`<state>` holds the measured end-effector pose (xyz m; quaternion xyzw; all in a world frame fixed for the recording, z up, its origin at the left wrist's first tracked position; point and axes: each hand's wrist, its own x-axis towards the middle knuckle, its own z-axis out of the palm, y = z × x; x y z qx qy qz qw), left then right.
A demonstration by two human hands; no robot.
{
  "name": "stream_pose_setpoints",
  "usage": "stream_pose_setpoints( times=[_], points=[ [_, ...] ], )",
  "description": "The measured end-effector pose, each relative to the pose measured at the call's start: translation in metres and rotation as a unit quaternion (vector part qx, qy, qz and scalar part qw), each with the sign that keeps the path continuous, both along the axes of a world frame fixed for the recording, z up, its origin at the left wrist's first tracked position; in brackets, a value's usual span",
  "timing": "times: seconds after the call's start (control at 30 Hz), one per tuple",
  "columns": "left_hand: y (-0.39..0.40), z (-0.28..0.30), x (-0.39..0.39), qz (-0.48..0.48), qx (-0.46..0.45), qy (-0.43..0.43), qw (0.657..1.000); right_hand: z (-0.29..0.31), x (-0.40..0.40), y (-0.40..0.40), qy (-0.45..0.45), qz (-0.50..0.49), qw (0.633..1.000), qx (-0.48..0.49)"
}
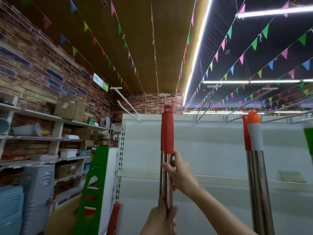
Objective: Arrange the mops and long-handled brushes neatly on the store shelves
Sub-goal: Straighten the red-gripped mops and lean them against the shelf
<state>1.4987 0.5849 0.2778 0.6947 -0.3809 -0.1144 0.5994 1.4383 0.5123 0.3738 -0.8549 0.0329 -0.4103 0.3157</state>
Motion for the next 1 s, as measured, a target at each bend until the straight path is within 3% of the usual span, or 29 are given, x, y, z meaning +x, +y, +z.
stream_pose_setpoints(
  times=[0.23,0.5,1.0],
  points=[
    [0.008,0.003,0.015,0.036,0.011,-0.145,0.989,0.009,0.008,-0.003,-0.002,0.037,0.999,0.015],
    [0.02,0.005,0.025,0.028,0.021,-0.198,0.98,0.009,0.022,0.002,0.014,0.08,0.995,0.05],
    [0.006,0.016,0.032,0.002,0.03,-0.157,0.987,0.016,0.038,-0.012,0.029,0.051,0.996,0.07]
  ],
)
